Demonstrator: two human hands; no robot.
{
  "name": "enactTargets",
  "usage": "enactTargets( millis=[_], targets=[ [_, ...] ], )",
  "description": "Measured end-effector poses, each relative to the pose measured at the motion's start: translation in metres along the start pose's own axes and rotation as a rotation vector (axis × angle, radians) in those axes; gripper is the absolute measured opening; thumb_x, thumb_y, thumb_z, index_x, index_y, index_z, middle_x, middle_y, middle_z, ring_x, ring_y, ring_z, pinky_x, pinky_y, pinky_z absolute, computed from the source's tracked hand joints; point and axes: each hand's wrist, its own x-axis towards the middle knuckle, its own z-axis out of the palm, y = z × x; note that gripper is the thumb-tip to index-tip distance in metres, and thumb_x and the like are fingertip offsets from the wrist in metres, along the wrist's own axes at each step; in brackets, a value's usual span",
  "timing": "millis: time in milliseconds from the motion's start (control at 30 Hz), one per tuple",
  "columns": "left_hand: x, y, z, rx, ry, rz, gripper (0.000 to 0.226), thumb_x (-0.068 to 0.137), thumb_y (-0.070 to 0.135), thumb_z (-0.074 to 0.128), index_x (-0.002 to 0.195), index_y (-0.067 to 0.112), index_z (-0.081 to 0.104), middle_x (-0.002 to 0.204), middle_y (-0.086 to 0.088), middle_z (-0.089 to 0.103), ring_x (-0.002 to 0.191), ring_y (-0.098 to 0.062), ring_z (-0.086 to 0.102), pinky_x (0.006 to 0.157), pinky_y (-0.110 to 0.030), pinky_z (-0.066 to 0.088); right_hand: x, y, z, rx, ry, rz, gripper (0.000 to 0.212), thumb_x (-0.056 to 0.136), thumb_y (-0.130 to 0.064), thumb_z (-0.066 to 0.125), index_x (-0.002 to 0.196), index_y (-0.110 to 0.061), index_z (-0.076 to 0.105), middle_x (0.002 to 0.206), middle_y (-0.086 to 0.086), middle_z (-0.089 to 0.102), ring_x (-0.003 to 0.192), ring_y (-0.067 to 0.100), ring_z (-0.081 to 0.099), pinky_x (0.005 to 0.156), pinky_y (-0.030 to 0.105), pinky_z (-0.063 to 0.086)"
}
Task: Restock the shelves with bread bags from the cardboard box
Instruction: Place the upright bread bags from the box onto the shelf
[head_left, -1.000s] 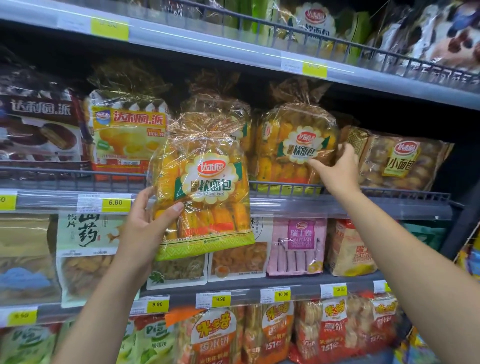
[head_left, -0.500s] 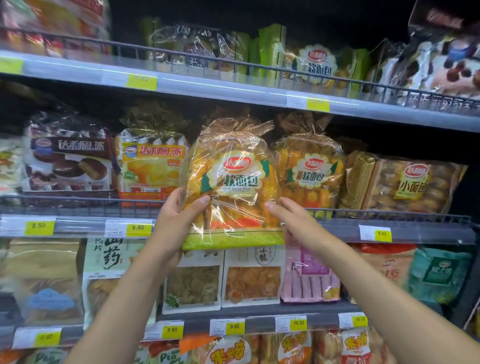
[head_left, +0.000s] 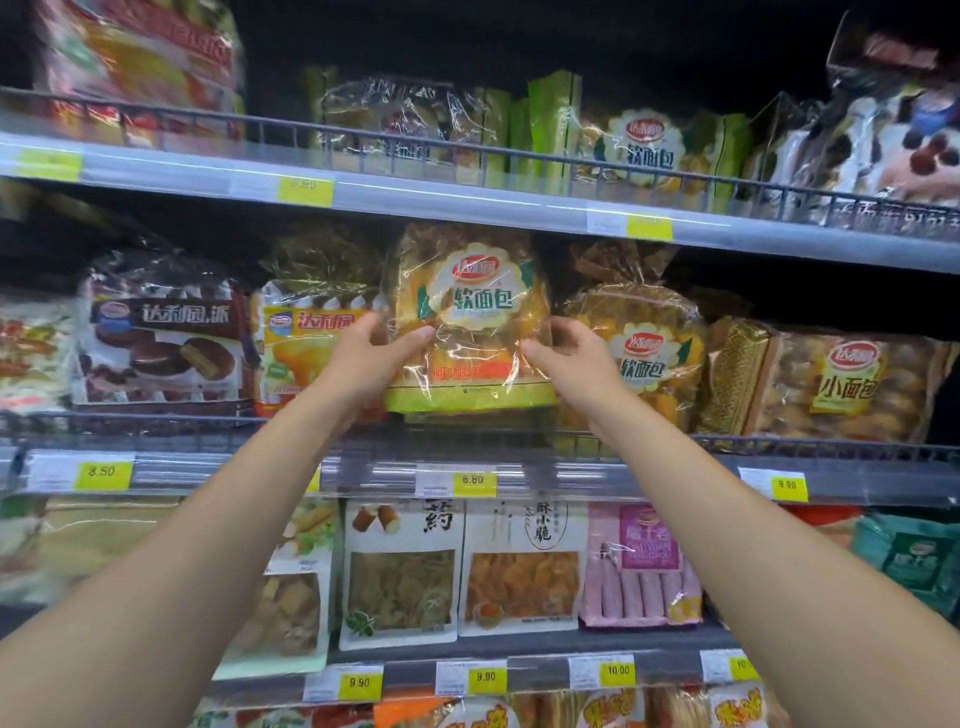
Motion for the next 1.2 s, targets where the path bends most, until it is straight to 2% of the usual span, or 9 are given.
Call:
enactTargets(
  millis=[133,300,400,500,600,667,800,1000,1200],
  targets=[
    [0.009,-0.005,0.004,0.11,0.015,0.006,0.034,0.092,0.037,0.074,0.118,0.022,0.059,0.101,0.01,0.064,0.088,-0.006,0.059,0.069,-0.024,0.046,0.005,0.01,0.009,-0.119,0.058,0.005,0.059,0.094,-0.034,0.07,0.147,-0.027,0.044,0.105,-0.012,0.061,0.078,0.017,0.07,0.071,0.04,0.064],
    [0.008,-0.019,0.012,0.147,-0.002,0.03,0.037,0.093,0.023,0.074,0.127,0.021,0.059,0.109,0.006,0.068,0.088,-0.003,0.062,0.073,-0.02,0.053,0.002,0.027,0.021,-0.289,0.148,-0.087,0.066,0.09,-0.039,0.071,0.148,-0.031,0.041,0.134,-0.004,0.062,0.092,0.021,0.072,0.078,0.047,0.062],
    [0.008,-0.029,0.014,0.304,0.003,-0.007,0.053,0.089,0.035,0.078,0.134,0.017,0.056,0.111,0.003,0.069,0.098,-0.018,0.065,0.082,-0.033,0.054,-0.006,0.03,0.027,-0.332,0.166,-0.116,0.074,0.088,-0.038,0.073,0.151,-0.026,0.035,0.144,-0.002,0.051,0.104,0.021,0.069,0.091,0.046,0.058],
    [0.0,-0.033,0.016,0.523,0.096,0.015,0.084,0.082,0.05,0.08,0.146,0.018,0.035,0.134,-0.007,0.061,0.115,-0.03,0.063,0.091,-0.047,0.057,-0.018,0.038,0.032,-0.362,0.176,-0.195,0.085,0.09,-0.027,0.074,0.157,-0.021,0.022,0.155,0.0,0.028,0.088,0.01,0.067,0.091,0.04,0.056],
    [-0.017,-0.031,0.024,0.78,0.23,0.395,0.109,0.083,0.04,0.082,0.16,0.033,0.006,0.164,-0.009,0.025,0.132,-0.035,0.053,0.088,-0.048,0.059,-0.029,0.046,0.038,-0.522,0.259,-0.369,0.093,0.087,-0.024,0.078,0.158,-0.023,0.019,0.16,0.0,0.016,0.113,0.017,0.06,0.095,0.034,0.055],
    [-0.021,-0.032,0.03,0.92,0.195,0.533,0.108,0.082,0.042,0.082,0.16,0.042,0.007,0.17,-0.005,0.008,0.135,-0.038,0.051,0.085,-0.047,0.061,-0.03,0.046,0.04,-0.674,0.311,-0.49,0.095,0.083,-0.027,0.081,0.158,-0.026,0.022,0.161,0.004,0.019,0.135,0.023,0.043,0.1,0.032,0.049],
    [-0.017,-0.037,0.04,0.96,0.076,0.431,0.112,0.076,0.053,0.083,0.159,0.045,0.008,0.171,0.0,-0.011,0.127,-0.04,0.058,0.083,-0.045,0.061,-0.025,0.044,0.046,-0.899,0.246,-0.503,0.086,0.082,-0.04,0.08,0.153,-0.032,0.033,0.164,0.004,0.022,0.142,0.028,0.033,0.098,0.041,0.053],
    [-0.007,-0.034,0.05,0.999,0.048,0.379,0.115,0.079,0.048,0.083,0.159,0.044,-0.001,0.17,-0.002,-0.02,0.118,-0.04,0.063,0.083,-0.046,0.062,-0.012,0.037,0.051,-0.891,0.201,-0.405,0.087,0.084,-0.036,0.079,0.154,-0.035,0.029,0.166,0.001,0.016,0.145,0.027,0.028,0.084,0.04,0.056],
    [-0.004,-0.037,0.054,0.995,0.046,0.376,0.114,0.08,0.048,0.082,0.16,0.044,0.0,0.17,0.0,-0.021,0.121,-0.039,0.062,0.078,-0.045,0.062,-0.019,0.036,0.034,-0.768,0.286,-0.509,0.06,0.086,-0.023,0.075,0.14,-0.025,0.05,0.155,0.003,0.037,0.139,0.024,0.036,0.101,0.042,0.05]
  ],
)
